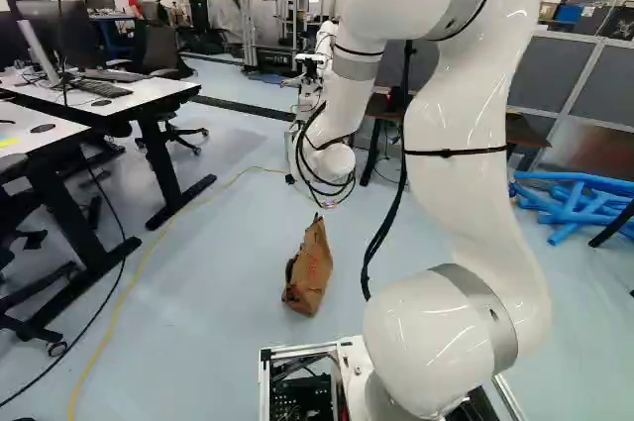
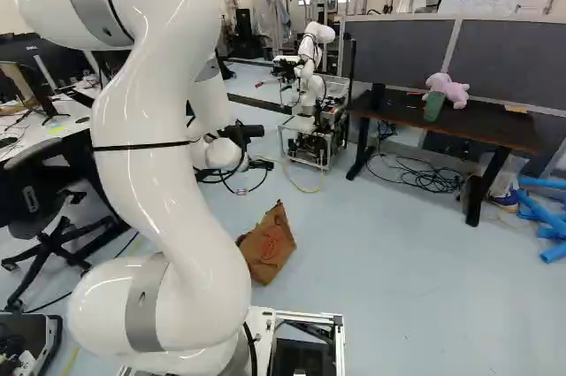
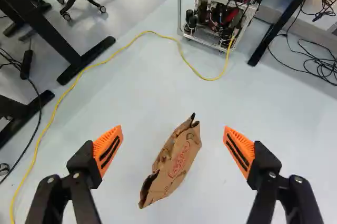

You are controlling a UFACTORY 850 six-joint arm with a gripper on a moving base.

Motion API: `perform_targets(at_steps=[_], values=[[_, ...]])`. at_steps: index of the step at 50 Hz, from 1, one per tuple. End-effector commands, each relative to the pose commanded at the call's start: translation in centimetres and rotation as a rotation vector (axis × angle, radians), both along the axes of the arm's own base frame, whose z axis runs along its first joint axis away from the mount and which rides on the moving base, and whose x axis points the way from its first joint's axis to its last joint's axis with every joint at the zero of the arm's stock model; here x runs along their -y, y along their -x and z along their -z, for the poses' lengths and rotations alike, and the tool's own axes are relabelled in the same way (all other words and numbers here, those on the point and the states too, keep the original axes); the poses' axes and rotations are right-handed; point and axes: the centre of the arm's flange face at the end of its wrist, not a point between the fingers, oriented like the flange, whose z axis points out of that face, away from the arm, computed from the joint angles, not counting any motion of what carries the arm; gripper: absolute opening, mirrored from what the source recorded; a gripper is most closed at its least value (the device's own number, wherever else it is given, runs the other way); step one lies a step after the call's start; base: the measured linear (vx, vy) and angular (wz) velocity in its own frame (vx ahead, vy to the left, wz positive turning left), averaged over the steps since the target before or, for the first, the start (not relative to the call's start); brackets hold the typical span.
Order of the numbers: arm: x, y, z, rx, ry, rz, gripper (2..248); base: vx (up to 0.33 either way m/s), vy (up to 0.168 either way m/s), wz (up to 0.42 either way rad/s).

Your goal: Pick up the bag on the ground and place it on the table

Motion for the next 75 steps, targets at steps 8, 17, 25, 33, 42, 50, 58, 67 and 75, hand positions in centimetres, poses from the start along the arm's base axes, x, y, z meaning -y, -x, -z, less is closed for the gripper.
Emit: perform_targets(at_steps=[8,17,25,33,42,50,58,67,75], values=[[-0.5,-1.0,1.3,-0.036,0.001,0.007,247,0.0,0.0,0.0],[-0.5,-1.2,2.6,-0.086,0.003,0.02,247,0.0,0.0,0.0],[-0.5,-1.2,3.9,-0.132,0.006,0.033,247,0.0,0.0,0.0],[-0.5,-1.3,5.0,-0.174,0.007,0.047,247,0.0,0.0,0.0],[-0.5,-1.3,6.4,-0.222,-0.021,0.099,247,0.0,0.0,0.0],[-0.5,-1.4,7.6,-0.263,-0.067,0.173,247,0.0,0.0,0.0],[-0.5,-1.4,8.8,-0.303,-0.112,0.252,247,0.0,0.0,0.0],[-0.6,-1.5,10.1,-0.346,-0.162,0.344,247,0.0,0.0,0.0],[-0.6,-1.5,11.3,-0.382,-0.204,0.428,247,0.0,0.0,0.0]])
